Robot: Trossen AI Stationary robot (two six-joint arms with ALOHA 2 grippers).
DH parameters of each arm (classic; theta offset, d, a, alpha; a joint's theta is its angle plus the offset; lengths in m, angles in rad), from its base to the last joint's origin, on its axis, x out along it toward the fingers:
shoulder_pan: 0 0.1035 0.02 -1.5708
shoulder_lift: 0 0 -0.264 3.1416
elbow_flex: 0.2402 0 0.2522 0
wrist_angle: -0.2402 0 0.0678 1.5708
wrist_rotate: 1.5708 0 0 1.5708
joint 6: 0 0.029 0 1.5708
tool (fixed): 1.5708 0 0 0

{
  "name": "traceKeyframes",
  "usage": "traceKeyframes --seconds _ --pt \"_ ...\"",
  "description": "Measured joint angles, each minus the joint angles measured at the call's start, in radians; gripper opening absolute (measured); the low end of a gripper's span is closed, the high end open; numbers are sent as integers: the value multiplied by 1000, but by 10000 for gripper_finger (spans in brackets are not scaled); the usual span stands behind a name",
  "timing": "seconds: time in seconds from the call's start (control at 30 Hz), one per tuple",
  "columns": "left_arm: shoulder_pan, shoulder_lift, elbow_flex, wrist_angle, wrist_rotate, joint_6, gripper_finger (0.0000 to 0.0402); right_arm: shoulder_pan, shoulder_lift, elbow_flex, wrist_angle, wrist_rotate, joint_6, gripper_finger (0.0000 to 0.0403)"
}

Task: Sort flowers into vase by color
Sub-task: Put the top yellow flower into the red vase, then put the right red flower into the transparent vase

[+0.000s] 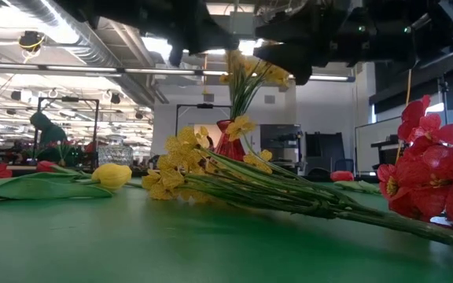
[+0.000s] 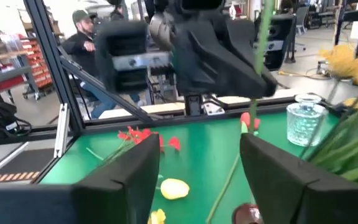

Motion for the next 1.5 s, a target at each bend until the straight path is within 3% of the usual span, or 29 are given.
traceKeyframes --seconds 0.1,0.33,0.73,1.13,1.33,1.5 --pt "0 0 0 -22 -50 25 1 0 -62 0 -80 1 -2 228" --pt "0 13 0 -18 -37 29 0 0 -134 0 -168 1 -2 219" --pt "4 142 -1 23 -25 7 7 0 -141 0 -193 1 -1 216" --pt "-24 139 -1 -71 -41 19 107 0 -141 0 -197 1 0 216" --pt "-57 60 -1 -192 -134 18 168 0 -141 0 -209 2 2 216" --pt "-115 -69 -1 -327 -236 16 189 0 -141 0 -221 2 4 216"
